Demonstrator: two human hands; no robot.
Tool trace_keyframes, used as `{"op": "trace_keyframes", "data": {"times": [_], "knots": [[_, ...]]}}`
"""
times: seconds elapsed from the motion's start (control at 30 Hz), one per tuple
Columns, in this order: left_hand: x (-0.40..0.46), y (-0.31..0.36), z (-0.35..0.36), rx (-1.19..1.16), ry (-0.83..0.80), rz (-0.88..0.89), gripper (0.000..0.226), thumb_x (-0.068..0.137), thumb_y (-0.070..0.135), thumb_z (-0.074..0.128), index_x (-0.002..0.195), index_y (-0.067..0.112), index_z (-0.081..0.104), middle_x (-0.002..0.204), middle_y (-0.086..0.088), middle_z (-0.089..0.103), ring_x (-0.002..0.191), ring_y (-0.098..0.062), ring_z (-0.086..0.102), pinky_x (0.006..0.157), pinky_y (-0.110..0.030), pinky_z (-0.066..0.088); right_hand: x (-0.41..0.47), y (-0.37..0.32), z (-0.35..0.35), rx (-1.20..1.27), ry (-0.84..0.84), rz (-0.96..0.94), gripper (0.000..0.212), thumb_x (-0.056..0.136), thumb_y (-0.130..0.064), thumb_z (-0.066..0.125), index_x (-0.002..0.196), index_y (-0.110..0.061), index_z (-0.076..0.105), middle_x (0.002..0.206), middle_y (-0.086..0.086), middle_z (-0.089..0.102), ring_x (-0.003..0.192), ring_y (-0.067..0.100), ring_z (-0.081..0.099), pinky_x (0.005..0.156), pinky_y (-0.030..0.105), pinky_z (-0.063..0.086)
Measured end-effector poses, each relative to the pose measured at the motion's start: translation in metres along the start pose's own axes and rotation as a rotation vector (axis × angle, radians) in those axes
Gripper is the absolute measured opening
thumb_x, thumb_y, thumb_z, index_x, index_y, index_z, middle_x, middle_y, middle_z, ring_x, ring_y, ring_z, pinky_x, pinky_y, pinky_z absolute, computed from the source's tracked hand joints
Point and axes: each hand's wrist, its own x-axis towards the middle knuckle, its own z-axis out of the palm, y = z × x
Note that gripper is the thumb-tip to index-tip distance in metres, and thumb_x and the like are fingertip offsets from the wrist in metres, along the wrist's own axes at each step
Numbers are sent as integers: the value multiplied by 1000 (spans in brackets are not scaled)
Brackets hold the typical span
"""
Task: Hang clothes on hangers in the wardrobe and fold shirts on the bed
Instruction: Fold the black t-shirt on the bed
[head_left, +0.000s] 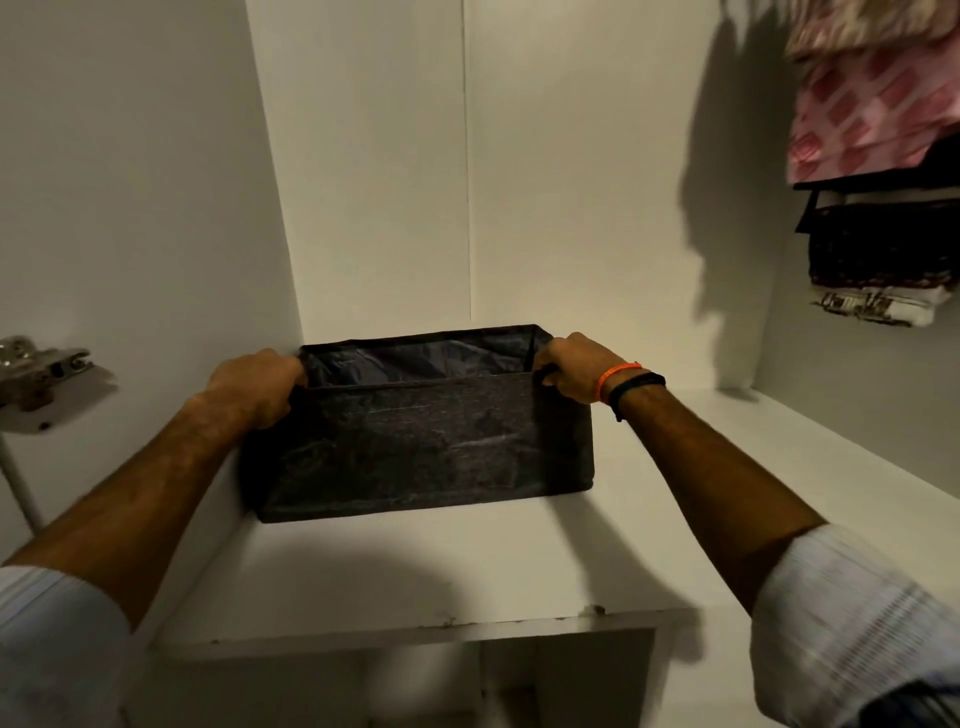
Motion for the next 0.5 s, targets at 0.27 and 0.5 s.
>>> {"op": "trace_keyframes", "data": {"times": [0.27, 0.5], "knots": [[-5, -3, 1, -94, 81, -26, 35, 95, 21, 60, 129, 27, 60, 128, -14, 54, 112, -32, 58, 93, -39, 46, -2, 8, 1, -3, 77, -5, 40, 90, 3, 53, 123, -16, 66, 124, 16, 61, 110, 35, 59, 91, 37, 45], [-4, -2, -1, -132, 49, -18, 38, 94, 18, 61, 131, 25, 58, 132, -16, 51, 116, -33, 56, 97, -40, 45, 1, 6, 1, 10, 50, 35, 43, 88, 4, 53, 125, -16, 63, 127, 17, 59, 114, 36, 56, 93, 37, 45]]}}
